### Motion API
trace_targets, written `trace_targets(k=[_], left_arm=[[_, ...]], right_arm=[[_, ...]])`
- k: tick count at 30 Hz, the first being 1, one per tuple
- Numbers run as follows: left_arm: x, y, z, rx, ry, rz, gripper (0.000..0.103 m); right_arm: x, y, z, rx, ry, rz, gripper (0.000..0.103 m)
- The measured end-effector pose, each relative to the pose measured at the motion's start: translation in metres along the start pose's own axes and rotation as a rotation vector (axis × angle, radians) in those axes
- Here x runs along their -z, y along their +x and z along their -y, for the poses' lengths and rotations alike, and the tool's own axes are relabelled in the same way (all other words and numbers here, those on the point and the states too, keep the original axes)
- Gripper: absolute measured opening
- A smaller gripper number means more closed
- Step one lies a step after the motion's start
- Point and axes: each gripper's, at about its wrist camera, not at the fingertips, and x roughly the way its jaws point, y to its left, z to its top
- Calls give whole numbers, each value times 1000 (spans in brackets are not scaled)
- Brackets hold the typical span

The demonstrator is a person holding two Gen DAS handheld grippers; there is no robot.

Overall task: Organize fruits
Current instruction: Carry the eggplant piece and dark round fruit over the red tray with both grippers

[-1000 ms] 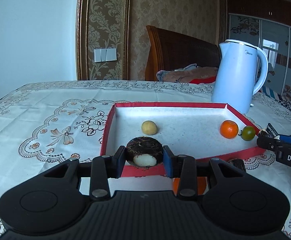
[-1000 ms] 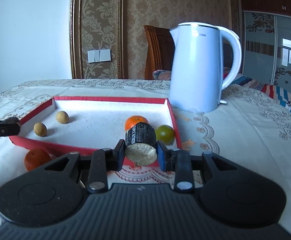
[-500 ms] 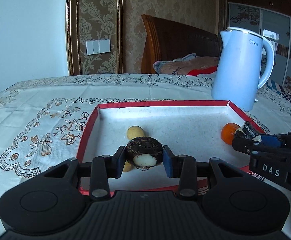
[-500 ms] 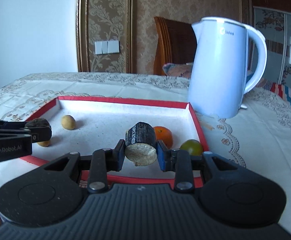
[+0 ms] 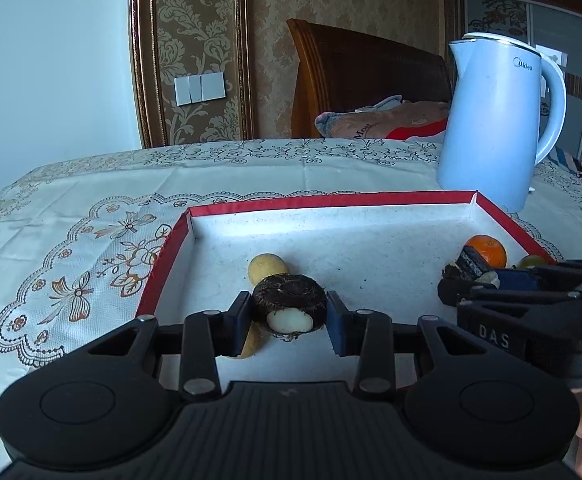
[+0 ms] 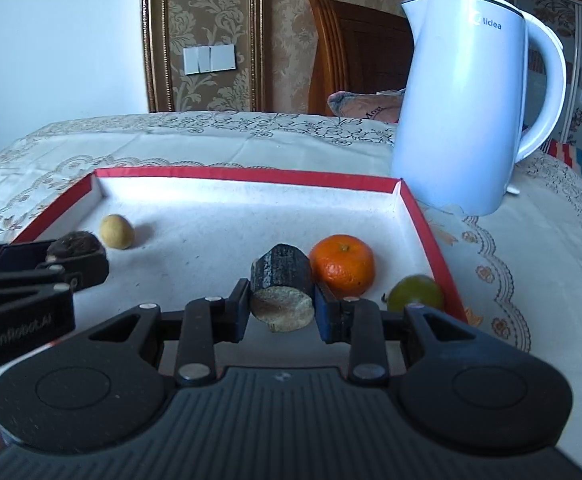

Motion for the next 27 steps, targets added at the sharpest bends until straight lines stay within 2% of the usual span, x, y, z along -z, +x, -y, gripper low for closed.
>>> trace_targets(k=[8, 14, 27], left_arm=[[-5, 13, 1, -10, -19, -4, 38], [-11, 27, 5, -32, -16, -12, 38], [-11, 30, 5, -56, -26, -2, 41]], right_arm=[[-10, 25, 2, 6, 40, -21, 31], [-15, 32, 12, 40, 88, -21, 31], [-15, 34, 16, 40, 120, -18, 31]])
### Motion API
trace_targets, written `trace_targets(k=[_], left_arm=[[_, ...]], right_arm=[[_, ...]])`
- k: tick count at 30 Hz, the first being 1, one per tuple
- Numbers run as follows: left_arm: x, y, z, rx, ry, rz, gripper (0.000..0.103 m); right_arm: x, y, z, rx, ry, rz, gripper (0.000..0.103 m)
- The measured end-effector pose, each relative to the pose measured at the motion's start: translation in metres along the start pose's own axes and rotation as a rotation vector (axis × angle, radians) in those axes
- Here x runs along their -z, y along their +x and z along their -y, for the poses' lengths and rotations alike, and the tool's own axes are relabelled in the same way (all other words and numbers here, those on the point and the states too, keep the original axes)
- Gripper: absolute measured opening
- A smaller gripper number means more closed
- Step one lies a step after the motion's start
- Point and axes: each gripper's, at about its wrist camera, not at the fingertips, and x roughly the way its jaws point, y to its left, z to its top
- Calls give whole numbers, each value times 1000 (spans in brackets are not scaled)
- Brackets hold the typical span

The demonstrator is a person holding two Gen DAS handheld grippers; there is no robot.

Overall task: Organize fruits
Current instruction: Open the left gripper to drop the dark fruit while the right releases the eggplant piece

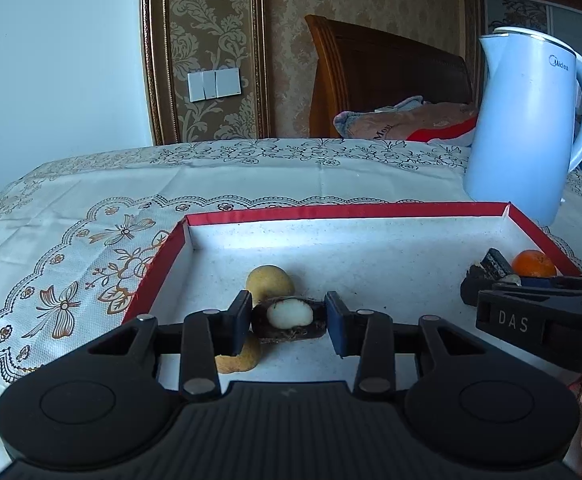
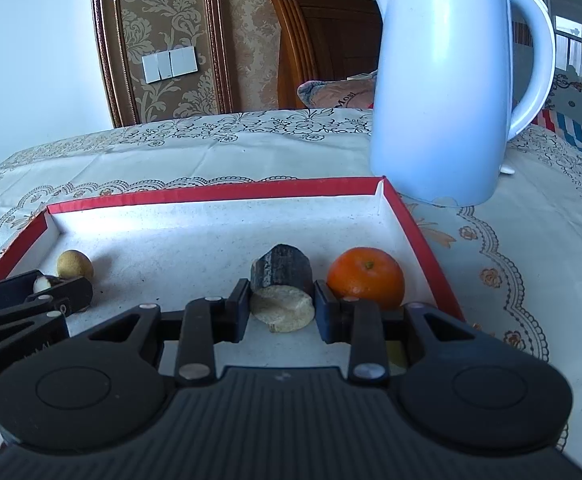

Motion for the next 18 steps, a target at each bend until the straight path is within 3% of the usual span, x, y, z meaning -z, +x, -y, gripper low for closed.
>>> trace_targets(k=[3, 5, 7, 18], left_arm=[[1, 0, 3, -12, 13, 6, 51], [1, 0, 2, -21, 5, 9, 66], [0, 0, -2, -26, -15, 9, 71], [-1, 4, -12, -55, -51, 1, 75]], right_arm=[[0, 0, 0, -1, -2, 0, 31], [0, 1, 0, -1, 0, 1, 31], [0, 1, 0, -1, 0, 2, 31], [1, -2, 0, -1, 2, 13, 39]])
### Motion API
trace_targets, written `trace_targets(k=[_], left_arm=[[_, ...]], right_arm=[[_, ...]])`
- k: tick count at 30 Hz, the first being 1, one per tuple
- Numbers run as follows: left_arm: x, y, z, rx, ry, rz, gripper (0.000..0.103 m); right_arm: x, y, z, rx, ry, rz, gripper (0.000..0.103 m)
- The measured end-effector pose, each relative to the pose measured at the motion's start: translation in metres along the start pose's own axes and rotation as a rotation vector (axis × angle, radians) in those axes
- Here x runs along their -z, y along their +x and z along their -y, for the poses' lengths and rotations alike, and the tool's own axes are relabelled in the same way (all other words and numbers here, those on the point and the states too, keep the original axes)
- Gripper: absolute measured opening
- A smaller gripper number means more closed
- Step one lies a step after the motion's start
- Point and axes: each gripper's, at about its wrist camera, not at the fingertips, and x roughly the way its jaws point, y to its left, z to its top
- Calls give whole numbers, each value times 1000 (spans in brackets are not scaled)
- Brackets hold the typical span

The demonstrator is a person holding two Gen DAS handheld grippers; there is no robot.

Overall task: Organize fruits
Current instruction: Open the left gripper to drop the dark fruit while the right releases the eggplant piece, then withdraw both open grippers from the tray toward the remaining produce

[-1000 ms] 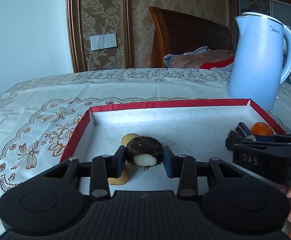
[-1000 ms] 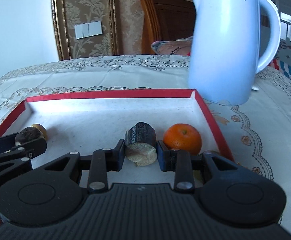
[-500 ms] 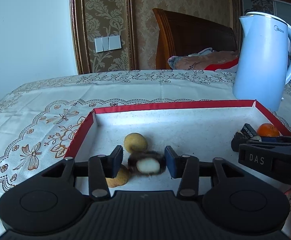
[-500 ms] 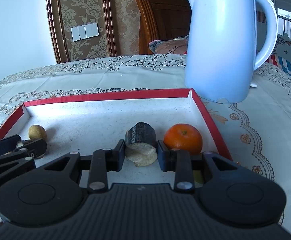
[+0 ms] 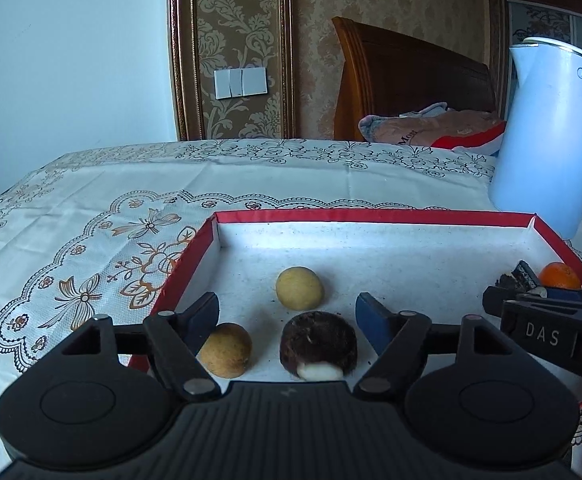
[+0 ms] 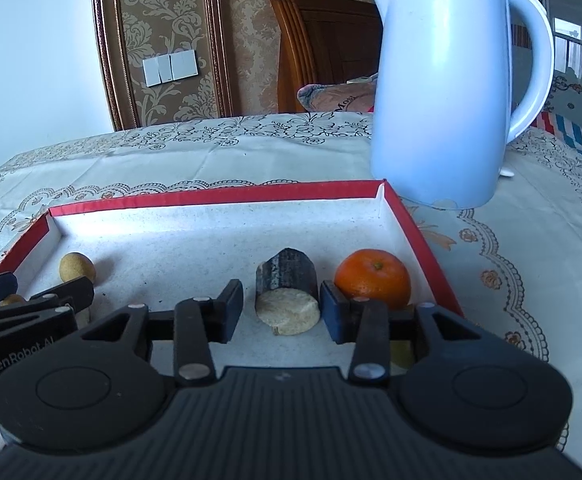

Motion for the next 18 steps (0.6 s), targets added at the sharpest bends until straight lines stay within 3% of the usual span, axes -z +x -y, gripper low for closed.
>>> trace_targets(k=[3, 11, 18], left_arm=[[1, 0, -1, 0, -1, 1, 78], [2, -1, -8, 2, -37, -5, 82], [6, -9, -10, 19, -23, 2, 82]], right_arm=[[1, -1, 2, -9, 14, -4, 40], [5, -12, -3, 3, -8, 39, 66], [9, -22, 0, -28, 5, 45, 76]])
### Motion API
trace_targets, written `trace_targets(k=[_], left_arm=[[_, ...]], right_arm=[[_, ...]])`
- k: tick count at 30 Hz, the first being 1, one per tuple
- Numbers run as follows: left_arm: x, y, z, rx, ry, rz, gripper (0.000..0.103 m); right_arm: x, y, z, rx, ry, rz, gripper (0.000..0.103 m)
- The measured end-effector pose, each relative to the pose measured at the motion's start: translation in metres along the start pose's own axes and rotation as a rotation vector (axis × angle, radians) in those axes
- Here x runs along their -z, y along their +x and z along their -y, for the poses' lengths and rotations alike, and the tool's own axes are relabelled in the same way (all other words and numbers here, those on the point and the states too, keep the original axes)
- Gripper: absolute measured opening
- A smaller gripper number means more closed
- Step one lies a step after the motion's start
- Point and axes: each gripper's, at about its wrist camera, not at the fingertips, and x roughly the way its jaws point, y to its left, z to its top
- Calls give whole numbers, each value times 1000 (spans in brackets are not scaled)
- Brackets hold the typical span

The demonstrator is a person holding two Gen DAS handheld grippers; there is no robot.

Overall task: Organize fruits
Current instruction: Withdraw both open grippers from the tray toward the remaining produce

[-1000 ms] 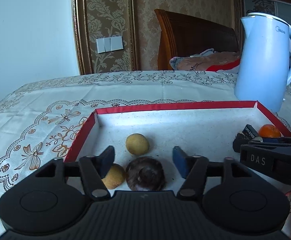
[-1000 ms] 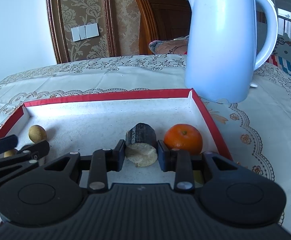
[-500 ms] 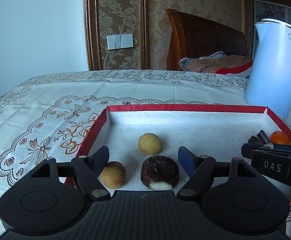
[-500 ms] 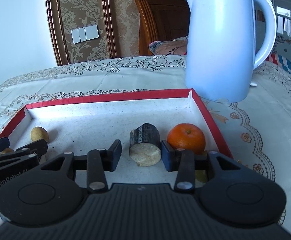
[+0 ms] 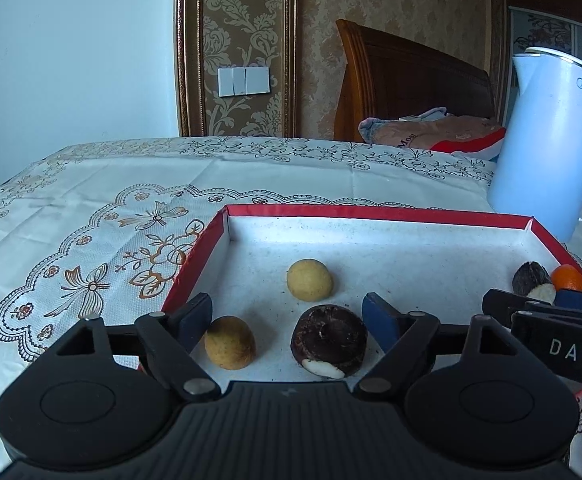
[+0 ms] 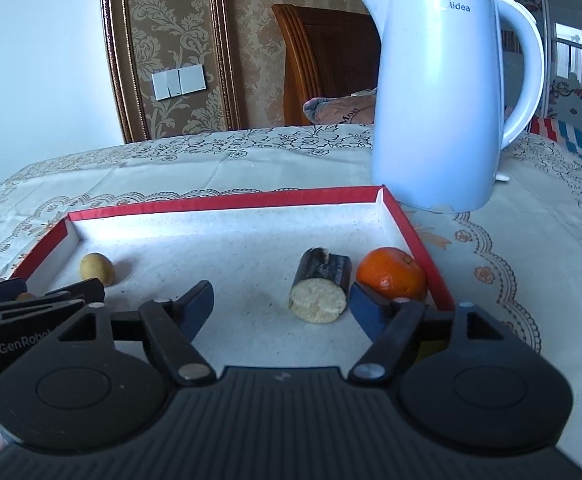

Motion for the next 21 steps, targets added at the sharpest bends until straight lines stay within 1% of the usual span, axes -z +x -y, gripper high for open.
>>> trace_targets(k=[3, 5, 9, 15, 21], left_arm=[[1, -3, -1, 5, 0, 0, 82], [1, -3, -4, 14, -17, -6, 82], [1, -3, -12, 28, -55, -21, 82], [5, -11, -15, 36, -54, -10, 82], [9, -25, -21, 54, -59, 6, 82]], right_arm=[[2, -5, 2, -14, 10, 2, 81], [4, -8, 5, -25, 21, 1, 86], [7, -15, 10, -39, 53, 4, 90], [14, -29, 12, -57, 55, 29, 95], [22, -45, 9, -53, 43, 56, 97]])
